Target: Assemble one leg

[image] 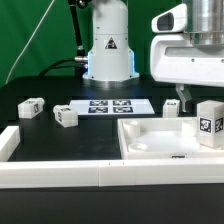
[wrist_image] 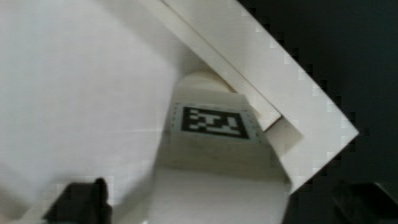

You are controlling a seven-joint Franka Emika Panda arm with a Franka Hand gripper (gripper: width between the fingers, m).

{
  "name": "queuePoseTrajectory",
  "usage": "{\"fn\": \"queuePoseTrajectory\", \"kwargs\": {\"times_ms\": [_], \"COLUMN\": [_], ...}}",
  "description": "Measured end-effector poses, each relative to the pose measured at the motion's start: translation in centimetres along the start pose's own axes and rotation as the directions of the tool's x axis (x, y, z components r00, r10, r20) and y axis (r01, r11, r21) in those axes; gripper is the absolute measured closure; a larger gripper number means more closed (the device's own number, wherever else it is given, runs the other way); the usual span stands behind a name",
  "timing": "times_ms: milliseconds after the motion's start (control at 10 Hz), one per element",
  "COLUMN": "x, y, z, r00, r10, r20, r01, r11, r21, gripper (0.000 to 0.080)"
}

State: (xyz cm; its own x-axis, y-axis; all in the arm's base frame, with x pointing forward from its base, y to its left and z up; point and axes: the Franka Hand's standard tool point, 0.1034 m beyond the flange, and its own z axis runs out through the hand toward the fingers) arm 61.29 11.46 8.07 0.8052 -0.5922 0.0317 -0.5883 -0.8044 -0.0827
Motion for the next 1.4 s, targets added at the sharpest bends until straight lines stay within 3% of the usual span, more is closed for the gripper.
{"fn": "queuePoseTrajectory", "kwargs": {"times_ms": [300, 600, 1100, 1200, 1400], "x": [-0.11, -0.32, -0.24, -0.23, -0.22], "y": [-0.26, -0.46, -0.35, -0.34, -0.35], "z": [-0.08, -0.07, -0.03, -0.03, -0.04], "r00": [0.954, 0.84, 0.527, 0.528, 0.529], "r10": [-0.301, -0.543, -0.85, -0.849, -0.849], "r20": [-0.001, -0.001, -0.002, -0.002, -0.002], "r01": [0.301, 0.543, 0.85, 0.849, 0.849], "r11": [0.954, 0.84, 0.527, 0.528, 0.529], "r21": [0.002, 0.002, -0.006, -0.006, -0.006], "gripper": [0.0152, 0.0151, 0.0151, 0.0245, 0.0508]}}
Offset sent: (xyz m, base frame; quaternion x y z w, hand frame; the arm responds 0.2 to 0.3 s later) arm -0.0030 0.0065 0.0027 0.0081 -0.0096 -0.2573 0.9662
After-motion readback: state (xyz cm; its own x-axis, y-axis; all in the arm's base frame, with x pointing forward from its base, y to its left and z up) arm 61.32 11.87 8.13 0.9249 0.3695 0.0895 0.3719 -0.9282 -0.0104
